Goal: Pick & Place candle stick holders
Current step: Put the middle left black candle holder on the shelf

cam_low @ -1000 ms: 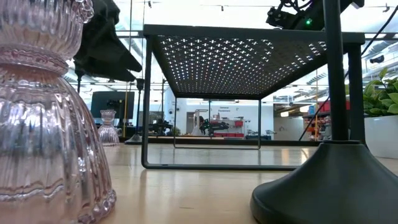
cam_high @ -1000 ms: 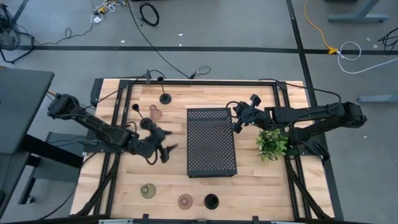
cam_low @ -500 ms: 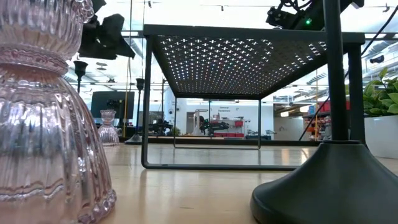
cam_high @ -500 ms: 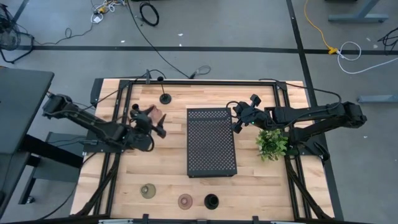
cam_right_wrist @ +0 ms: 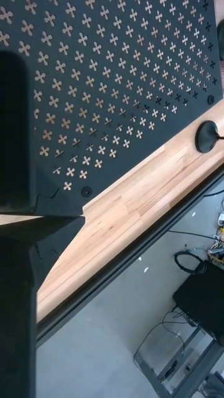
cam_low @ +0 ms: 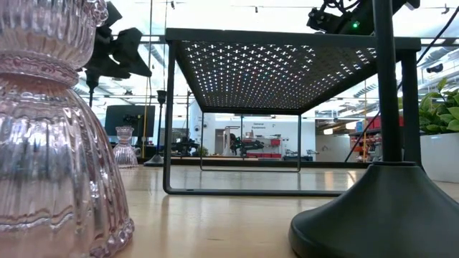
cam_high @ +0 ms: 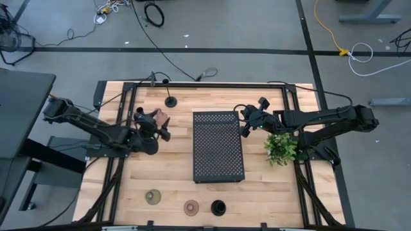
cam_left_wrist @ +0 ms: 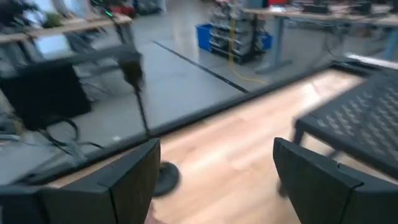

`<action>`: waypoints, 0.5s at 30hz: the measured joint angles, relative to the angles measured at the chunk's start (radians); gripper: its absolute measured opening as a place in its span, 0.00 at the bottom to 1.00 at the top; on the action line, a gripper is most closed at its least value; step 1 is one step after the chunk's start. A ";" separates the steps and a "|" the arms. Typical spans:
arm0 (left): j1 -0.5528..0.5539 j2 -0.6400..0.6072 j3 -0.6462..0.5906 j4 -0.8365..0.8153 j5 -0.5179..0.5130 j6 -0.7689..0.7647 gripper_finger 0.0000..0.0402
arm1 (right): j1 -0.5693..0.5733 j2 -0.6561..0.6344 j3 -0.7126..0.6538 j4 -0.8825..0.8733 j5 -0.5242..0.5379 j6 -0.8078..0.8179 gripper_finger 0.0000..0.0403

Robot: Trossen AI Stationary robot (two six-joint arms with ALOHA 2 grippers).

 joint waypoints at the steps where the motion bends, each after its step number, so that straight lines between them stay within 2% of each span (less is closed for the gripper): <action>1: -0.009 -0.006 0.000 -0.026 0.015 -0.032 0.76 | 0.000 0.000 0.000 0.000 0.000 0.000 0.03; 6: -0.062 -0.044 0.000 -0.170 0.115 -0.184 0.71 | 0.000 0.000 0.000 0.000 0.000 0.000 0.03; 15: -0.129 -0.062 0.000 -0.492 0.387 -0.513 0.63 | 0.000 0.000 0.000 0.000 0.002 -0.003 0.03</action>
